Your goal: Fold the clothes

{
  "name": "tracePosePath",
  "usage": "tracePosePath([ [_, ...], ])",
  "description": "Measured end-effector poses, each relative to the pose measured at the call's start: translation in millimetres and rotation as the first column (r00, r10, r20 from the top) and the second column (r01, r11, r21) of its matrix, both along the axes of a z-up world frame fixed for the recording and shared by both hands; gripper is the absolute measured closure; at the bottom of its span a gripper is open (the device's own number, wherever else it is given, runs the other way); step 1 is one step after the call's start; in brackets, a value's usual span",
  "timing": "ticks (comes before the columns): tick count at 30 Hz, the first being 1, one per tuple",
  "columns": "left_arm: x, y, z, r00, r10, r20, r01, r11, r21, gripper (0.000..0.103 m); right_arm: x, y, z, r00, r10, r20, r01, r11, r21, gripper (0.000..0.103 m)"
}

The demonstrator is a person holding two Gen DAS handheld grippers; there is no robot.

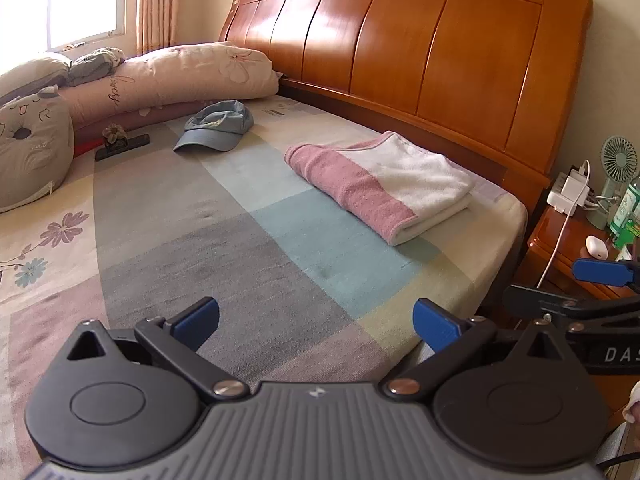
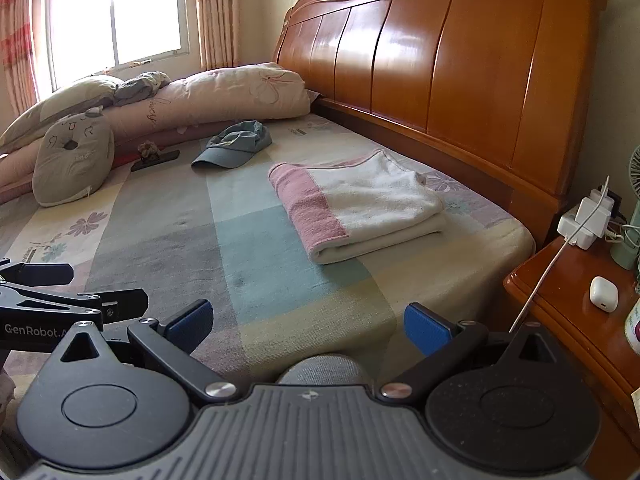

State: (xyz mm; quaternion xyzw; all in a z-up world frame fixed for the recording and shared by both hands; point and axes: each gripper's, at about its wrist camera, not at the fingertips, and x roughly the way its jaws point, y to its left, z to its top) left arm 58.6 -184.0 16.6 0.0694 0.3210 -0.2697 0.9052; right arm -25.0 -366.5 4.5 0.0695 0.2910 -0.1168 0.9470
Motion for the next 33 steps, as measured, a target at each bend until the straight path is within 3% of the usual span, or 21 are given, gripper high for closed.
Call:
tracePosePath([
  [33,-6.6,-3.9,2.1,1.0,-0.012,0.002,0.012,0.999,0.033,0.001,0.7,0.9,4.9,1.0,0.019,-0.002,-0.019,1.0,-0.004,0.0],
])
